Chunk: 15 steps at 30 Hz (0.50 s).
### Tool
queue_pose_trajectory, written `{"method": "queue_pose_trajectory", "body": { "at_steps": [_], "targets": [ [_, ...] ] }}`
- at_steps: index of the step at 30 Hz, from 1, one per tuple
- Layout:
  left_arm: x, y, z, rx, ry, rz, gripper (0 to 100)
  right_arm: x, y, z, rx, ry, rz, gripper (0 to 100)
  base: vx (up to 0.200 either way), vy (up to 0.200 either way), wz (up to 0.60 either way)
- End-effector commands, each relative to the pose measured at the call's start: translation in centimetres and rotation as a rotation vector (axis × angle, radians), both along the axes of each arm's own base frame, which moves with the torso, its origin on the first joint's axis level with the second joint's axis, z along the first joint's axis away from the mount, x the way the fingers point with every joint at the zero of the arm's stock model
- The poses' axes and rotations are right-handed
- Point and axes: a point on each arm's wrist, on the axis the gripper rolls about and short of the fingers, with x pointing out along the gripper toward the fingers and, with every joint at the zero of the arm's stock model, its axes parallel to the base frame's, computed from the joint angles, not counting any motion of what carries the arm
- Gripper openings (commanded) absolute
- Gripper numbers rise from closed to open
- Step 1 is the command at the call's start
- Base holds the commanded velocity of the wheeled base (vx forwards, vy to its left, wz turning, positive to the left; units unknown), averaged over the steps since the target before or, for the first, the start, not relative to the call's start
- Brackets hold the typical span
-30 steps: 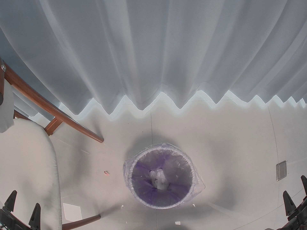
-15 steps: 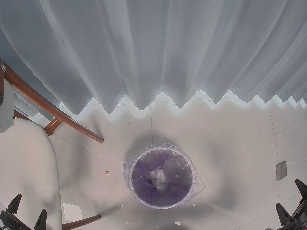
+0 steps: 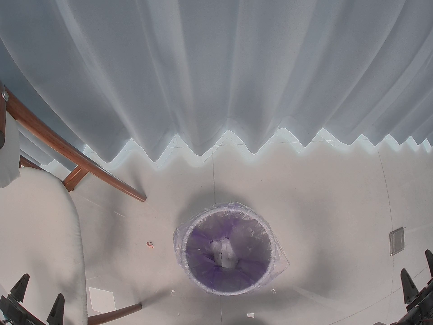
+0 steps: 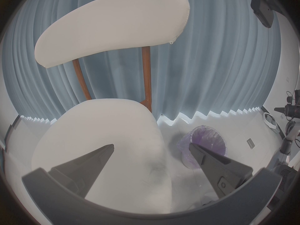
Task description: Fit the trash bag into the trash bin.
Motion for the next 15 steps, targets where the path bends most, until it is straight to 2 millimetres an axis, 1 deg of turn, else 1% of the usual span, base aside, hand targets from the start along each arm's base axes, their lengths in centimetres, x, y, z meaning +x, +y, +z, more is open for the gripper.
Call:
{"method": "queue_pose_trajectory", "body": {
  "at_steps": [1, 2, 3, 6, 9, 15],
  "targets": [
    [0.12, 0.01, -0.32, -0.003, 0.014, -0.001, 100, 0.08, 0.04, -0.72, -0.018, 0.042, 0.088, 100, 0.0, 0.0, 0.0],
    [0.12, 0.01, -0.32, -0.003, 0.014, -0.001, 100, -0.04, 0.07, -0.75, -0.017, 0.027, 0.068, 100, 0.0, 0.0, 0.0],
    [0.11, 0.01, -0.32, -0.003, 0.012, -0.001, 100, -0.35, 0.17, -0.81, -0.014, -0.015, 0.006, 100, 0.0, 0.0, 0.0],
    [0.1, 0.01, -0.32, -0.002, 0.01, -0.002, 100, -0.3, 0.12, -0.8, -0.02, -0.008, 0.025, 100, 0.0, 0.0, 0.0],
    [-0.03, 0.02, -0.39, 0.009, -0.009, -0.011, 100, -0.53, 0.14, -0.83, -0.022, -0.041, 0.042, 100, 0.0, 0.0, 0.0],
    [-0.03, 0.01, -0.39, 0.007, -0.009, -0.012, 100, -0.54, 0.12, -0.87, -0.016, -0.039, 0.032, 100, 0.0, 0.0, 0.0]
  ]
}}
